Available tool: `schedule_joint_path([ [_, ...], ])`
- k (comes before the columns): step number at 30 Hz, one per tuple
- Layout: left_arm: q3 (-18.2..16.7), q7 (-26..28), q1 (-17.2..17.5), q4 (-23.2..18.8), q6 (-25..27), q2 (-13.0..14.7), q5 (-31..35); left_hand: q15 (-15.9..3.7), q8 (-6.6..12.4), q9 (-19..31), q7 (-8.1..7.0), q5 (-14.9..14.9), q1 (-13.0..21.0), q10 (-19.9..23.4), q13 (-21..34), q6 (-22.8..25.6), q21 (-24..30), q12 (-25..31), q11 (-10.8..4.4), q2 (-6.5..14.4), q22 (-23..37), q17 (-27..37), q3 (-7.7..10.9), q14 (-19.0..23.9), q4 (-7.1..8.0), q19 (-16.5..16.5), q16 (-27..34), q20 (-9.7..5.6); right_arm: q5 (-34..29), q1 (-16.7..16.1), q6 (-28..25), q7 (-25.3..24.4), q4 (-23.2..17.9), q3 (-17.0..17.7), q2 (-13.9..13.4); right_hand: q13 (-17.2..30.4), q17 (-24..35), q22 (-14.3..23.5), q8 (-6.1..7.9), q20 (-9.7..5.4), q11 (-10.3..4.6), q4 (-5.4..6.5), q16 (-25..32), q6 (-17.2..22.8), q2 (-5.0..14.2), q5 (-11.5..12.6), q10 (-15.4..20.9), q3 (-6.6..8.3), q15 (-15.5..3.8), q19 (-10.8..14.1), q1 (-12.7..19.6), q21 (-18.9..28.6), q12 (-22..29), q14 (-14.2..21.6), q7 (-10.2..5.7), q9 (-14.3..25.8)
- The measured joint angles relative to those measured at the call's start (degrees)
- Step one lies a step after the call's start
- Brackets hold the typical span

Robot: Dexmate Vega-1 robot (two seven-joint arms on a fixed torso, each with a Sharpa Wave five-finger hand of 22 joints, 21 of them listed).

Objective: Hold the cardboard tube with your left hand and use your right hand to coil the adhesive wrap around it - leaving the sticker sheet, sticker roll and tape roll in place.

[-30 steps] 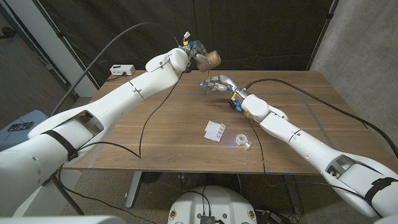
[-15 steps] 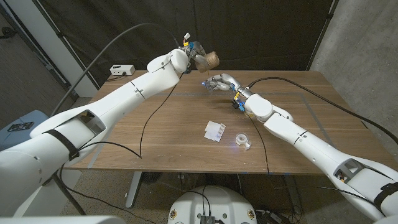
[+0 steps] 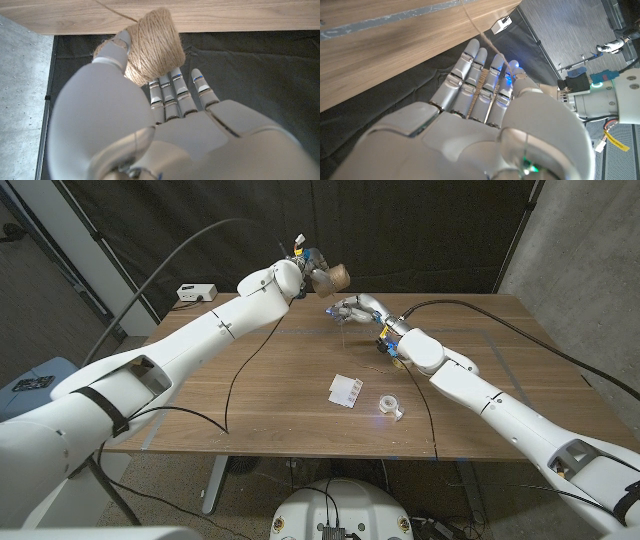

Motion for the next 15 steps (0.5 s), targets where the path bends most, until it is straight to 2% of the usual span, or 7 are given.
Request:
schedule_joint_path([
  [7,0.12,0.05,-0.14,0.74,-0.29,-0.28,-0.21,0.0,0.0,0.0,-0.08,0.05,0.0,-0.01,0.0,0.11,0.0,0.0,0.01,0.0,0.28,0.02,0.01,0.0,0.01,0.0,0.3,0.0,-0.39,-0.97,-0.54,-0.38,-2.09,0.93,-1.24,0.0,0.27,0.0,-0.07,0.0,-0.04,0.0,0.0,0.07,0.06,0.0,0.05,0.0,-0.19,0.0,-0.06,0.0,-0.06,0.39,0.07,0.1],
  [12,0.26,0.05,-0.21,1.17,-0.29,-0.56,-0.21,0.0,0.0,0.0,-0.08,0.05,0.0,-0.02,0.0,0.1,0.0,-0.01,0.01,0.0,0.28,0.04,0.01,0.0,0.01,0.0,0.3,0.0,-0.4,-0.97,-1.0,-0.5,-2.09,0.93,-1.24,0.0,0.37,0.0,-0.21,0.0,0.26,0.23,0.0,0.07,0.06,0.0,0.35,0.24,-0.19,0.0,-0.06,-0.01,-0.22,0.39,0.07,0.31],
  [13,0.29,0.17,-0.22,1.26,-0.35,-0.63,-0.36,0.0,0.0,0.0,-0.08,0.05,0.0,-0.02,0.0,0.1,0.0,-0.01,0.01,0.0,0.28,0.05,0.0,0.0,0.01,0.0,0.3,0.0,-0.4,-1.7,-1.12,-0.54,-3.59,1.62,-2.18,0.0,0.49,0.0,-0.23,0.0,0.26,0.23,0.0,0.06,0.06,0.0,0.35,0.24,-0.19,0.0,-0.06,0.0,-0.22,0.39,0.07,0.32],
  [15,0.35,0.2,-0.24,1.4,-0.35,-0.77,-0.37,0.0,0.0,0.0,-0.08,0.05,0.0,-0.03,0.0,0.1,0.0,-0.01,0.01,0.0,0.28,0.05,0.01,0.0,0.01,0.0,0.3,0.0,-0.42,-1.8,-1.35,-0.65,-3.82,1.72,-2.29,0.0,0.53,0.0,-0.24,0.0,0.26,0.23,0.0,0.06,0.06,0.0,0.35,0.24,-0.19,0.0,-0.06,0.0,-0.22,0.39,0.07,0.32],
])
